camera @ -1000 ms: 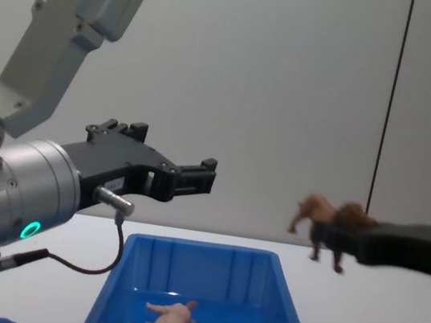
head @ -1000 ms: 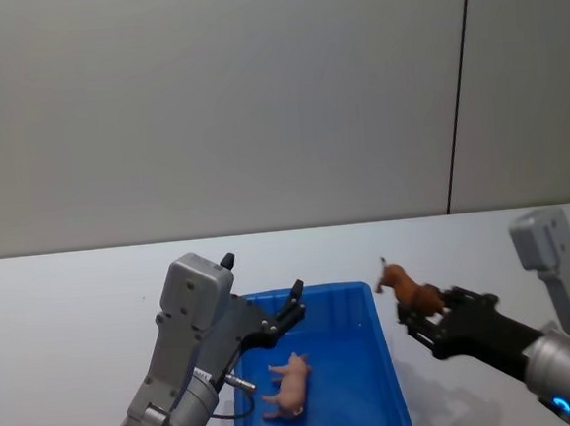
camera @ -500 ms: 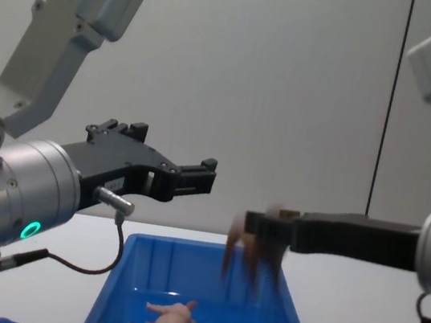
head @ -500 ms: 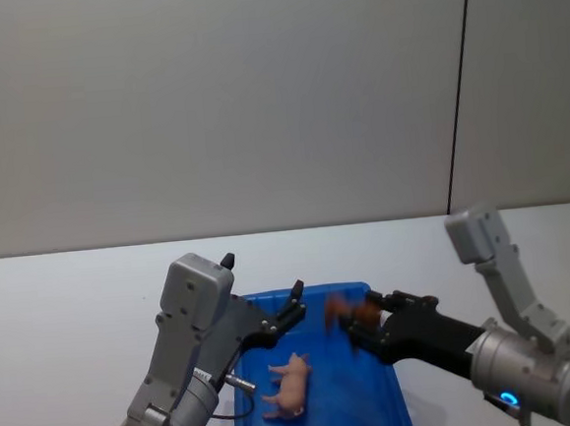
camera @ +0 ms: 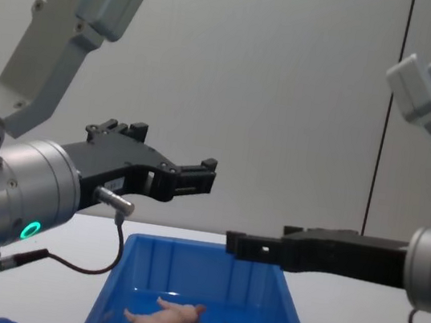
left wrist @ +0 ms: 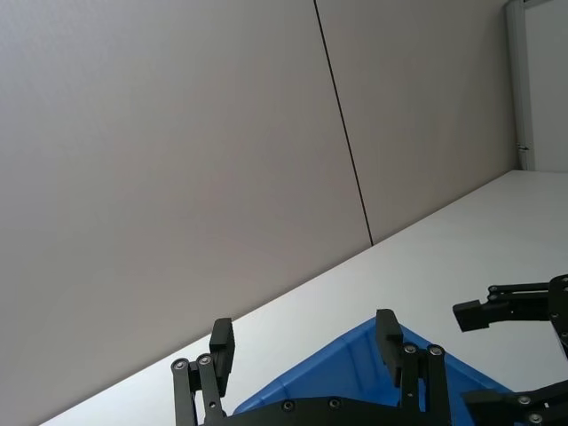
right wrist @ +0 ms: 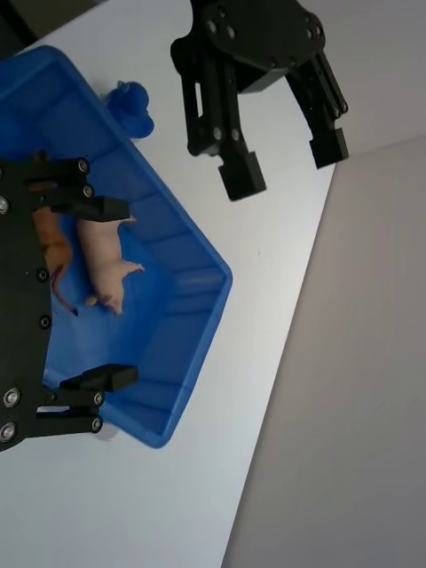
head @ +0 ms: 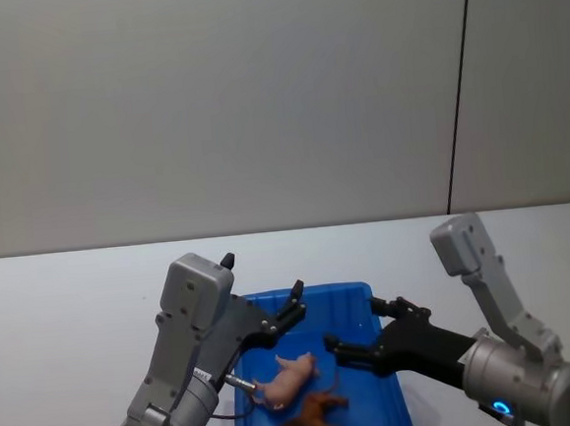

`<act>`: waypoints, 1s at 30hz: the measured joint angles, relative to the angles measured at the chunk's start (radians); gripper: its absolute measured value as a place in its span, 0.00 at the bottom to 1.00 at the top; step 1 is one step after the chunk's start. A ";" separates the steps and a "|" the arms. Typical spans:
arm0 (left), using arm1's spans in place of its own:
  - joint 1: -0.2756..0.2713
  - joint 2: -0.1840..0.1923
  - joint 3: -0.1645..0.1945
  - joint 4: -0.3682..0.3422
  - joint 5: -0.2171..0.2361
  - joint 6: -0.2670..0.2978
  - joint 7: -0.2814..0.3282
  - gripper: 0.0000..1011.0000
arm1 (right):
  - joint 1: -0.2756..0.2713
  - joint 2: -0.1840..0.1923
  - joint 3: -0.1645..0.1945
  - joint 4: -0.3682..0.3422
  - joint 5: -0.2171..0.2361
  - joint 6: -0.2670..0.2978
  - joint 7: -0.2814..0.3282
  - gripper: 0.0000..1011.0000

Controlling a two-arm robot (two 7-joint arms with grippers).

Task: Pick up the two dolls from the table and place them into the box.

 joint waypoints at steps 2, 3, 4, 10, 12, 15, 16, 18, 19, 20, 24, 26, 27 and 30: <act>0.000 0.000 0.000 0.000 0.000 0.000 0.000 0.99 | -0.004 0.007 0.004 0.000 0.000 -0.010 -0.005 0.96; 0.000 0.000 0.000 0.000 0.000 0.000 0.000 0.99 | -0.006 0.010 0.006 -0.001 0.001 -0.013 -0.006 0.99; 0.000 0.000 0.000 0.000 0.000 0.000 0.000 0.99 | -0.011 0.017 0.011 -0.003 0.003 -0.020 -0.010 0.99; 0.000 0.000 0.000 0.000 0.000 0.000 0.000 0.99 | -0.029 0.045 0.032 -0.014 0.022 -0.047 -0.024 0.99; 0.000 0.000 0.000 0.000 0.000 0.000 0.000 0.99 | -0.038 0.061 0.044 -0.019 0.033 -0.058 -0.030 0.99; 0.000 0.000 0.000 0.000 0.000 0.000 0.000 0.99 | -0.050 0.079 0.058 -0.026 0.047 -0.071 -0.037 0.99; 0.000 0.000 0.000 0.000 0.000 0.000 0.000 0.99 | -0.057 0.089 0.065 -0.029 0.054 -0.078 -0.041 0.99; 0.000 0.000 0.000 0.000 0.000 0.000 0.000 0.99 | -0.062 0.097 0.071 -0.032 0.060 -0.084 -0.044 0.99; 0.000 0.000 0.000 0.000 0.000 0.000 0.000 0.99 | -0.064 0.100 0.074 -0.033 0.063 -0.086 -0.045 0.99; 0.000 0.000 0.000 0.000 0.000 0.000 0.000 0.99 | -0.066 0.103 0.076 -0.034 0.065 -0.089 -0.046 0.99; 0.001 0.000 0.000 0.000 0.000 0.000 0.000 0.99 | -0.078 0.120 0.088 -0.041 0.078 -0.100 -0.052 0.99; 0.004 0.001 -0.001 -0.002 0.001 0.002 0.004 0.99 | -0.082 0.125 0.093 -0.043 0.083 -0.104 -0.054 0.99; 0.005 0.002 -0.001 -0.003 0.002 0.002 0.006 0.99 | -0.083 0.128 0.094 -0.043 0.084 -0.106 -0.055 0.99; 0.012 0.007 -0.003 -0.012 0.003 0.010 0.022 0.99 | -0.087 0.133 0.098 -0.045 0.088 -0.110 -0.057 0.99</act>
